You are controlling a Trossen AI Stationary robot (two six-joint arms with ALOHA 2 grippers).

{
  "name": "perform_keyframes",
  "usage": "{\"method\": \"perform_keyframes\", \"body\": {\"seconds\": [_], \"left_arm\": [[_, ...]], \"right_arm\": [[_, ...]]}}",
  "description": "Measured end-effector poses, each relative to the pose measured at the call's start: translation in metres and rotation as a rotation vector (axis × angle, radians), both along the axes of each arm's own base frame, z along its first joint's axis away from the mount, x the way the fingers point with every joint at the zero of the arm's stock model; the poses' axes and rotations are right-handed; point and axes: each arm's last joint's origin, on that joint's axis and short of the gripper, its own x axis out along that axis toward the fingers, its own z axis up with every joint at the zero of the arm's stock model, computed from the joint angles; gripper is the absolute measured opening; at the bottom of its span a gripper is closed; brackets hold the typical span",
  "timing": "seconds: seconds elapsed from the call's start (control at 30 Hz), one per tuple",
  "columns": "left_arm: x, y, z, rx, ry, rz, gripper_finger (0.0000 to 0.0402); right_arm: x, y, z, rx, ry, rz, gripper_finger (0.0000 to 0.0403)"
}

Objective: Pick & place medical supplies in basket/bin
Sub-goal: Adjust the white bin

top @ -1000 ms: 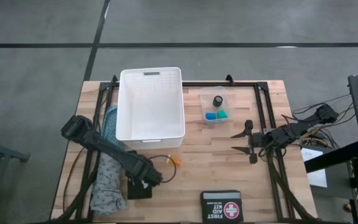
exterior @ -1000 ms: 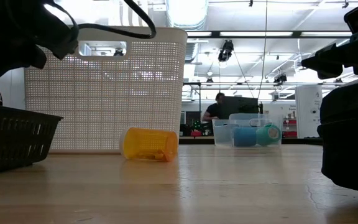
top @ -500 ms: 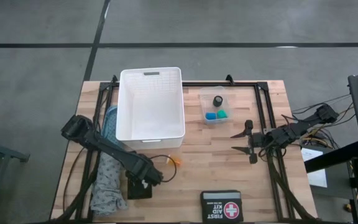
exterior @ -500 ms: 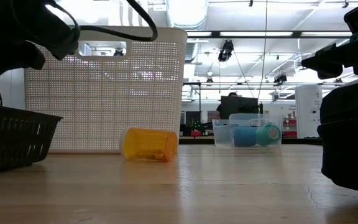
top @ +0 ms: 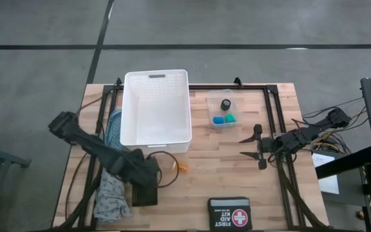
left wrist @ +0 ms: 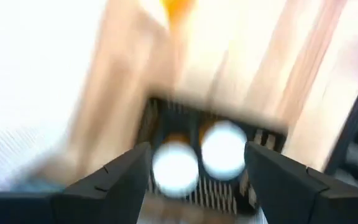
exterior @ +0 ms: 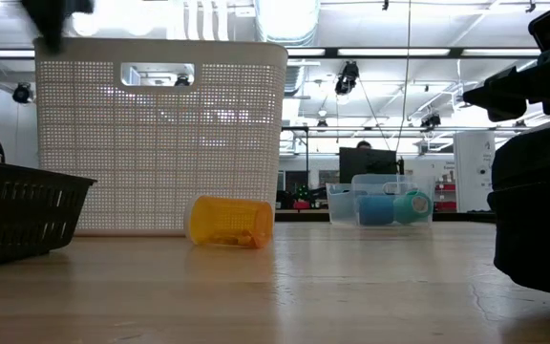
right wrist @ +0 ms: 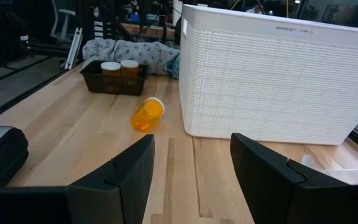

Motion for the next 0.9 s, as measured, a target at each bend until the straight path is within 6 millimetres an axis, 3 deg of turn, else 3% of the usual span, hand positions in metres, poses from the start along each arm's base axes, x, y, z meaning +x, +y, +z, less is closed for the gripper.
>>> {"method": "perform_keyframes", "body": {"seconds": [0.13, 0.27, 0.57, 0.9], "left_arm": [[0.004, -0.001, 0.017, 0.1, -0.265, -0.074, 0.0267], [0.013, -0.006, 0.016, 0.125, -0.431, -0.234, 0.0267], [0.021, -0.01, -0.031, 0.192, -0.648, -0.327, 0.0277], [-0.005, 0.021, -0.069, 0.196, -0.83, -0.343, 0.0278]], "right_arm": [[0.0, 0.0, 0.0, 0.0, -0.001, 0.0, 0.0206], [0.0, 0.0, 0.0, 0.0, 0.0, 0.0, 0.0206], [0.0, 0.0, 0.0, 0.0, 0.0, 0.0, 0.0206], [0.0, 0.0, 0.0, 0.0, 0.0, 0.0, 0.0206]]}}
